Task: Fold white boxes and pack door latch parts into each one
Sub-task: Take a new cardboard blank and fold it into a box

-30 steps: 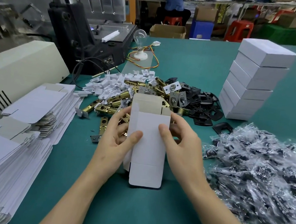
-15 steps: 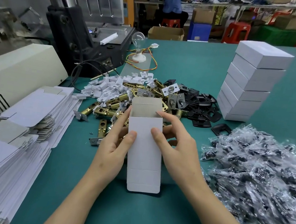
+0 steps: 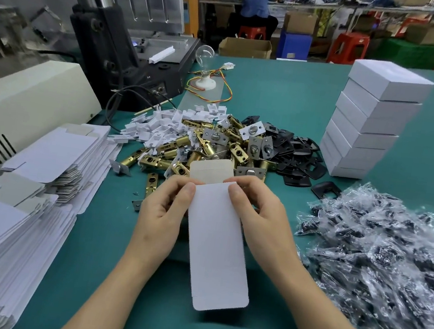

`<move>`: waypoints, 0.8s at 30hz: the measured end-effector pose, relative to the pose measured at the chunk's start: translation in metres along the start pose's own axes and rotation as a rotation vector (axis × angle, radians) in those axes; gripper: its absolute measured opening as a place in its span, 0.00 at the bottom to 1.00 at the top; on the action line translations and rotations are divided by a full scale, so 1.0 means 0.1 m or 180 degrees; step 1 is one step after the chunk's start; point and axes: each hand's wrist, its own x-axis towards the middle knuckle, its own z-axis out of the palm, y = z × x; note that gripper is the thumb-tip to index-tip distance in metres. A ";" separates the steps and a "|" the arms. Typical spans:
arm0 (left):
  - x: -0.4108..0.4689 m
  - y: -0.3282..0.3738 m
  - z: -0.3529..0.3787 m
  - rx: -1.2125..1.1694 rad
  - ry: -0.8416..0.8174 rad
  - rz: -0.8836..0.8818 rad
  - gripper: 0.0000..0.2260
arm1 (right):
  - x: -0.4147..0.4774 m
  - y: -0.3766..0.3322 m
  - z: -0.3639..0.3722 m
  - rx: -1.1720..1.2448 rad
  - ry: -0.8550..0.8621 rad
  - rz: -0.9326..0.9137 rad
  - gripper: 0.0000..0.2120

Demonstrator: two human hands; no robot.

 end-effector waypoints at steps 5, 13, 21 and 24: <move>0.02 0.00 0.00 0.0045 0.0054 0.0004 0.13 | 0.00 0.00 0.00 0.0101 -0.0140 0.0071 0.10; 0.00 0.04 0.02 -0.0567 0.0164 -0.0033 0.18 | 0.03 -0.03 0.00 0.0454 -0.0114 0.0130 0.08; 0.01 0.08 0.00 -0.1039 0.0138 -0.0349 0.17 | 0.02 -0.05 -0.01 0.1208 -0.0208 0.0477 0.10; 0.00 0.09 -0.01 -0.1016 0.0150 -0.0310 0.16 | 0.01 -0.07 -0.01 0.1214 -0.0192 0.0437 0.09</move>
